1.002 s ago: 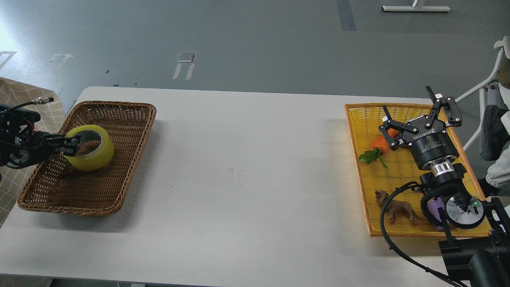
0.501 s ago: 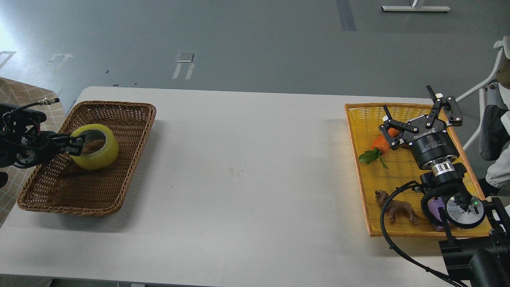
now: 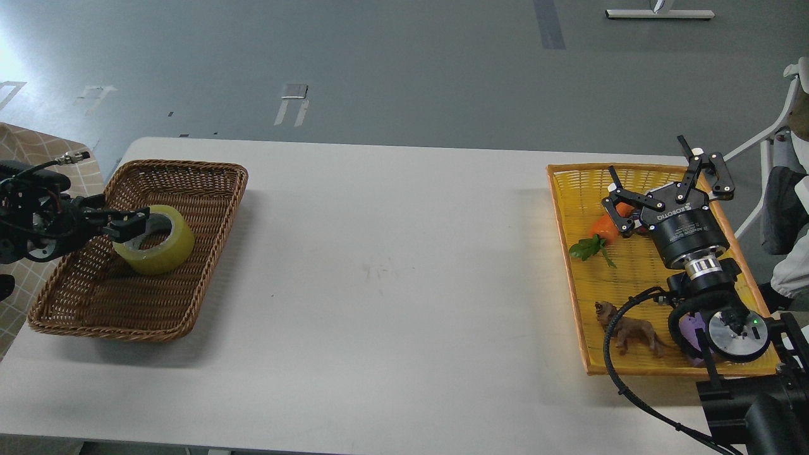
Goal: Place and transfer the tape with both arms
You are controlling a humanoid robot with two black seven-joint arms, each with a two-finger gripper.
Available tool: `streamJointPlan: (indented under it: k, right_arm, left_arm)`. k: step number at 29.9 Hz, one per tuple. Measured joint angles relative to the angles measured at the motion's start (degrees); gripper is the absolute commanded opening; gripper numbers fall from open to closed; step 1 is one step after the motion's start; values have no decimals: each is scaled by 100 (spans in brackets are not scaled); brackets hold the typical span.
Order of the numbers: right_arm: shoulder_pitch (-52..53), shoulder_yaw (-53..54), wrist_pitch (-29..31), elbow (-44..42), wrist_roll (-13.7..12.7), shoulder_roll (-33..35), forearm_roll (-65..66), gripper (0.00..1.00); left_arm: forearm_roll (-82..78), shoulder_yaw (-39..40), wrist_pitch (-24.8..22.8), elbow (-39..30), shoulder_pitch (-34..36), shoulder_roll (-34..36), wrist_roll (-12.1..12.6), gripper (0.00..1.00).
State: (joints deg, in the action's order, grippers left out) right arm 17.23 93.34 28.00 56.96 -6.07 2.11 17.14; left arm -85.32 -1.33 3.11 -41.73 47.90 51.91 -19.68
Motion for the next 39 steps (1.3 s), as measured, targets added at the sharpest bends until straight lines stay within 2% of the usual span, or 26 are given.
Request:
streamJointPlan:
  k: [7,14,20,26,35,39]
  right_arm:
    - [36,-1,0,10,-37,41,0,100]
    - [226,-9,0,27,-68,100,9,100]
    - [481,-11,0,24,-72,229,30,100]
    - [798,-27,0,1,-81,602,55,100]
    - [1424,-54,0,-442,-182,951,102,100]
    - [1752,-222,0,-789,-266,1034,105,100]
  left_arm:
    - [997,27,-129,-87,791,7,-238,98]
    - [2493,48,-709,-98,1704,-243,-264,98]
    - [4277,76,-1217,-169,2100,-618,-260,98]
    - [5488,500,-1704,-267,2166,-1053,-259,98]
    - [6162,2137,-2776,-274,1707,-1841,-270,98]
    - [6410,2785,-3007,-278,1372,-2180,-268,98]
